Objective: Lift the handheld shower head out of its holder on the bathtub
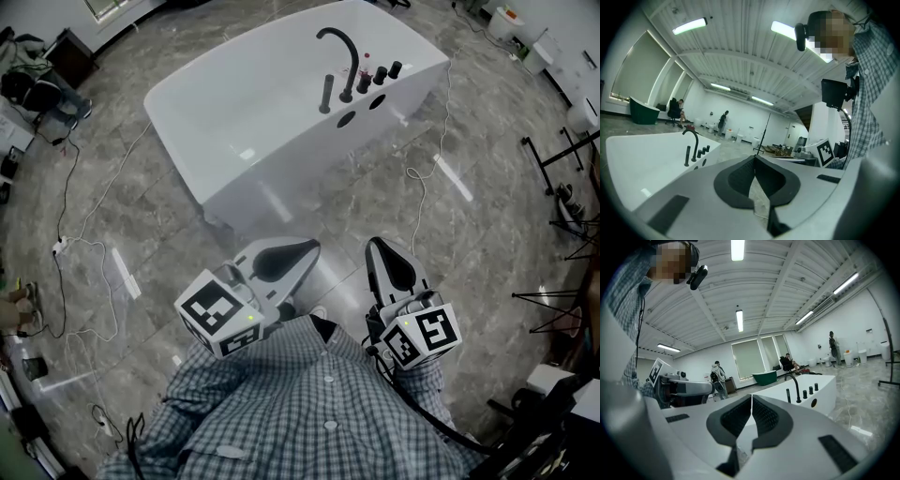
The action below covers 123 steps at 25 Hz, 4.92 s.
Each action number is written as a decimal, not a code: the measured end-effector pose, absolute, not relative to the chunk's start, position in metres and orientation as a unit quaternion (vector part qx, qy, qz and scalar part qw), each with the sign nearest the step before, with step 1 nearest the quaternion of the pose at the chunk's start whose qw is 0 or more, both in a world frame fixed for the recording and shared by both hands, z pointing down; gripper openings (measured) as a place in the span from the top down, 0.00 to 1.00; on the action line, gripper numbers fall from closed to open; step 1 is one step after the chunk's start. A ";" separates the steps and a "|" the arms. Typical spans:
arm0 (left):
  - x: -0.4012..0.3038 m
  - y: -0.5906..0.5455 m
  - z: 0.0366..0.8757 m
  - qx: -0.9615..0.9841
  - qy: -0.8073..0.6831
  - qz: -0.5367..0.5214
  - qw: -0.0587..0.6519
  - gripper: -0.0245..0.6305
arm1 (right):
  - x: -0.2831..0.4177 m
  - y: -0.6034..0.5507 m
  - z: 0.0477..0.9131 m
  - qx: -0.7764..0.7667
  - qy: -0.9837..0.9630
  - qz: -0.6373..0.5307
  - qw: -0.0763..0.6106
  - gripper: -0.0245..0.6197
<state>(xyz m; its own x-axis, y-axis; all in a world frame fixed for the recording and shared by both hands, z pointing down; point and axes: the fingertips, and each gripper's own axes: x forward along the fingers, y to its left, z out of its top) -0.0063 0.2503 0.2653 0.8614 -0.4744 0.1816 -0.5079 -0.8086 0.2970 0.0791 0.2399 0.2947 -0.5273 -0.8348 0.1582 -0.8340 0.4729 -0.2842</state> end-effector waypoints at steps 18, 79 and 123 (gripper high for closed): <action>0.028 0.279 0.266 0.949 -0.270 0.040 0.157 0.95 | 0.121 0.274 0.299 -0.494 0.855 -0.159 0.014 0.93; -0.047 -0.098 0.299 0.940 -0.282 0.026 0.188 0.95 | 0.046 -0.110 0.317 -0.475 0.863 -0.170 -0.019 0.93; 0.013 -0.293 0.467 0.922 -0.313 0.074 0.215 0.95 | 0.077 -0.313 0.500 -0.380 0.900 -0.184 -0.108 0.93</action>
